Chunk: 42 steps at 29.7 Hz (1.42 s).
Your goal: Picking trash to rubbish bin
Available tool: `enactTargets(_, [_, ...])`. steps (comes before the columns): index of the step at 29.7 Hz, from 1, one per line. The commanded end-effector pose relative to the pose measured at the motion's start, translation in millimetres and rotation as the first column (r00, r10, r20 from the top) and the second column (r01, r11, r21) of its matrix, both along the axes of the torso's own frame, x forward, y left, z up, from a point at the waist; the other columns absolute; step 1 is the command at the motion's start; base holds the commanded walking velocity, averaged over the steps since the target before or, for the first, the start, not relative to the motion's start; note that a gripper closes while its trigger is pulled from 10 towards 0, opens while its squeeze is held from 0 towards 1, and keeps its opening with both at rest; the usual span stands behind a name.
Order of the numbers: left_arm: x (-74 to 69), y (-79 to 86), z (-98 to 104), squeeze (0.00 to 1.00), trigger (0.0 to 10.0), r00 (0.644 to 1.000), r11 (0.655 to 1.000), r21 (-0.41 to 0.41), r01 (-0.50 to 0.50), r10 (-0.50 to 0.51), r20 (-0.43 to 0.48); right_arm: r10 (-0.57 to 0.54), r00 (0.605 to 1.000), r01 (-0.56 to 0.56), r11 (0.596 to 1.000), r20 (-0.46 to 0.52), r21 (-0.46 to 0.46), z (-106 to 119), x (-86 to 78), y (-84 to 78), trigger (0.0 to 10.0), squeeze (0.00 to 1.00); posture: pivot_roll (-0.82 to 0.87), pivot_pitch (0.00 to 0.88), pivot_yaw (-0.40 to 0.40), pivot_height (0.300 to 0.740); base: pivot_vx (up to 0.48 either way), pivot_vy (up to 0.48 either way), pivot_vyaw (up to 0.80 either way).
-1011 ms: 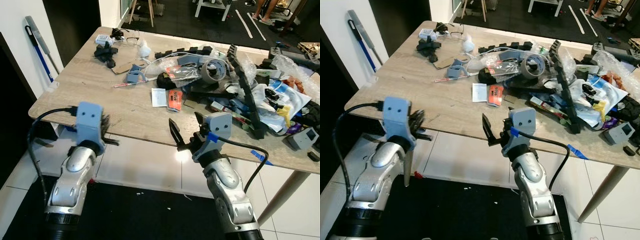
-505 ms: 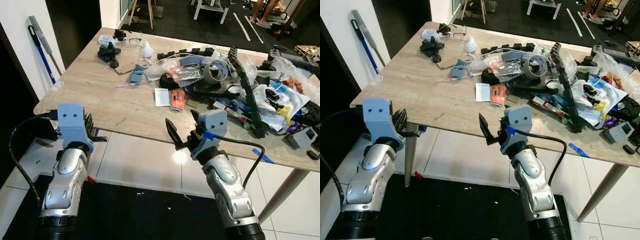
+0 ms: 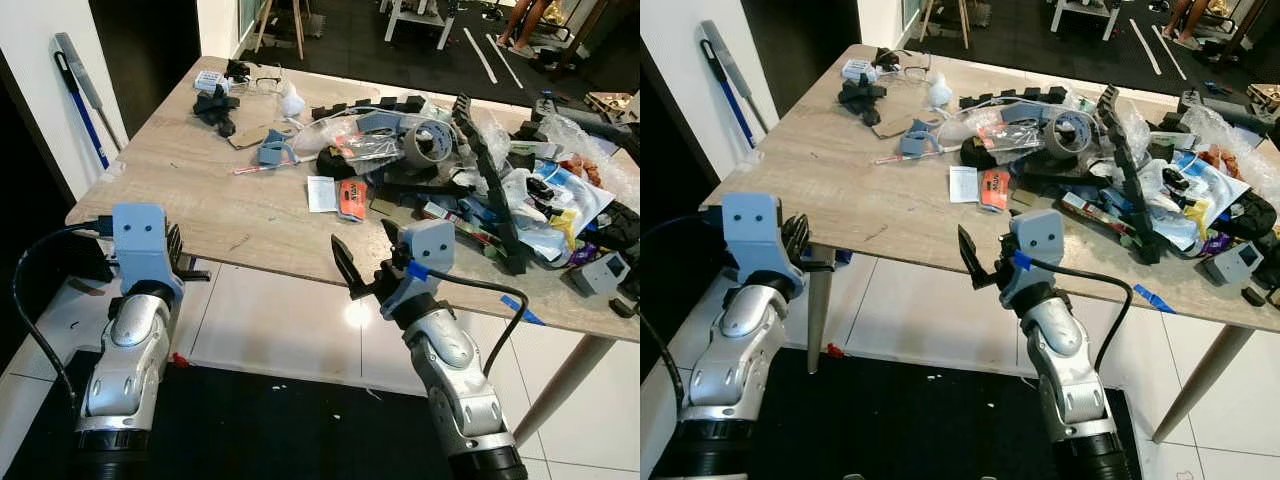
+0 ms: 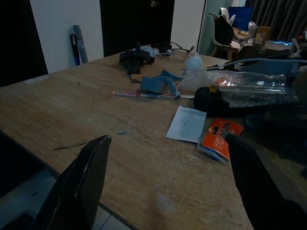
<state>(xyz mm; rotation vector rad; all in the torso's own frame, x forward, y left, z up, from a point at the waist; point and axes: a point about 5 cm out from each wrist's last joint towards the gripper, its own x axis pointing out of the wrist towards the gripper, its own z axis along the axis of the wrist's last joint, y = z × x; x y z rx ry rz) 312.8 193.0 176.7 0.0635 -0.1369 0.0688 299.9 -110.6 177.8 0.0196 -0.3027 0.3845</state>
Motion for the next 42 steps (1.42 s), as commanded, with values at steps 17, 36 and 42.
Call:
enactTargets(17, [-5.2,-5.0,-7,0.0,10.0,0.999,1.0,0.016,0.017,-0.016,-0.03,0.004,0.999,-0.003,1.0,-0.032,0.02,-9,-3.4,-1.8,10.0,0.0,0.0,0.128,-0.101,0.74,0.0,0.0,-0.2])
enactTargets(36, [-17.0,-12.0,-16,0.0,10.0,0.999,1.0,-0.013,0.025,-0.025,-0.031,-0.01,0.998,0.011,1.0,-0.066,0.014,-16,-7.2,-11.5,10.0,0.0,-0.03,0.142,-0.093,0.74,0.0,0.0,-0.48])
enactTargets(42, [-13.6,-15.3,-12,0.0,10.0,0.999,0.999,-0.02,0.039,-0.039,-0.021,-0.029,0.996,0.03,0.999,-0.081,0.015,-18,-5.9,-17.5,10.0,0.0,-0.05,0.147,-0.088,0.74,0.0,0.0,-0.48])
